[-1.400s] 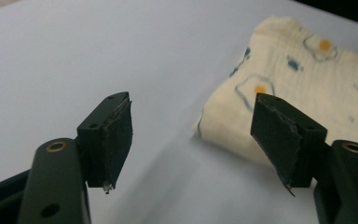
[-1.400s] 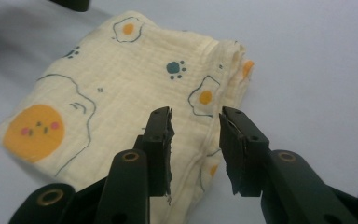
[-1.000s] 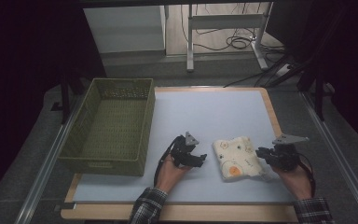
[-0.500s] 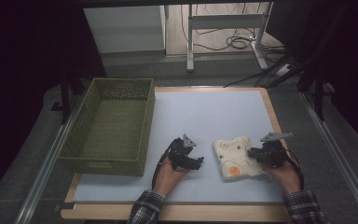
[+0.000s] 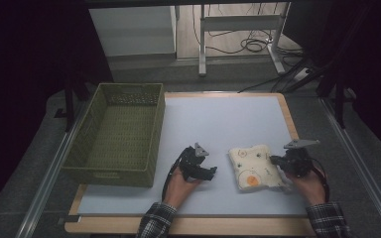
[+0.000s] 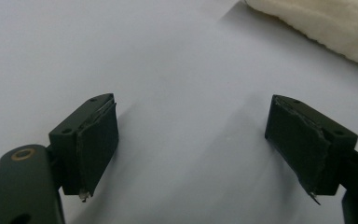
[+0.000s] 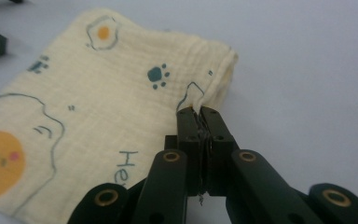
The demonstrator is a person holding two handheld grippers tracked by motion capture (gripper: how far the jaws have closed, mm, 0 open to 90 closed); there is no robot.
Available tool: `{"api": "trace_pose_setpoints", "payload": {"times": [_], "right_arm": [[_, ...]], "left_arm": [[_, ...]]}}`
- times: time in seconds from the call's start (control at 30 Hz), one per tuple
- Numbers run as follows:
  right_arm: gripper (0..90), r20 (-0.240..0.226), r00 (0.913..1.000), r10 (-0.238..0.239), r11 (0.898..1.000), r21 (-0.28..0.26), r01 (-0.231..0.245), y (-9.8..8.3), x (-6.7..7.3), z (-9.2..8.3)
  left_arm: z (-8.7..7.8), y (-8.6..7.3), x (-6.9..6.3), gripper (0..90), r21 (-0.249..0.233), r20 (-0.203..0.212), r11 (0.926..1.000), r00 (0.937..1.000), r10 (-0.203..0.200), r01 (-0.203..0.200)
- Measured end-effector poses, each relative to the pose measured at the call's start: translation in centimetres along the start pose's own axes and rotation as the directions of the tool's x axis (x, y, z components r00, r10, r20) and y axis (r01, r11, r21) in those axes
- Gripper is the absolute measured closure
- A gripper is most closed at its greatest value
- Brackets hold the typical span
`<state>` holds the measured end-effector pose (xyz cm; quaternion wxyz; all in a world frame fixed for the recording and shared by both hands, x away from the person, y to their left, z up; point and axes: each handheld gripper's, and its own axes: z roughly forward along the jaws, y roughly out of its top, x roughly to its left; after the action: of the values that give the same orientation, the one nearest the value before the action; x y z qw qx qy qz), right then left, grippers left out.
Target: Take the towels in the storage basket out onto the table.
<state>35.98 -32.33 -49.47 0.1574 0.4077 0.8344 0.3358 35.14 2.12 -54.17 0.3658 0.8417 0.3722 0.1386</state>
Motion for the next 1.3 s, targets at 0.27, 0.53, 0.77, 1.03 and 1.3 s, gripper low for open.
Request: {"api": "trace_pose_setpoints", "payload": {"times": [0.27,0.53,0.77,1.03,1.3], "right_arm": [[66.6,0.013,0.9999,-0.002,1.0,-0.028,0.002,-0.6,0.5,-1.5],[62.2,0.009,0.9994,-0.033,0.999,-0.014,0.033,-2.2,2.2,-4.3],[55.9,0.02,0.9998,0.0,1.0,0.0,0.0,-4.0,2.3,-3.2],[53.3,-0.027,0.9987,0.044,0.999,0.022,-0.043,-4.9,1.5,-2.1],[78.7,-0.135,0.9856,0.102,0.995,0.03,-0.099,-5.0,1.1,-1.9]], "left_arm": [[0.1,0.7,0.3,20.8,0.005,0.005,1.0,1.0,0.001,-0.001],[1.1,4.8,-0.1,33.0,-0.059,0.094,0.9982,0.9955,-0.002,0.008],[3.7,6.9,-1.0,36.0,-0.053,0.124,0.9983,0.9922,-0.016,0.023],[5.6,7.0,-1.5,42.2,-0.006,0.099,0.9999,0.995,0.013,-0.012],[5.5,6.9,-1.8,63.9,0.009,0.164,0.9998,0.9864,-0.018,0.016]]}}
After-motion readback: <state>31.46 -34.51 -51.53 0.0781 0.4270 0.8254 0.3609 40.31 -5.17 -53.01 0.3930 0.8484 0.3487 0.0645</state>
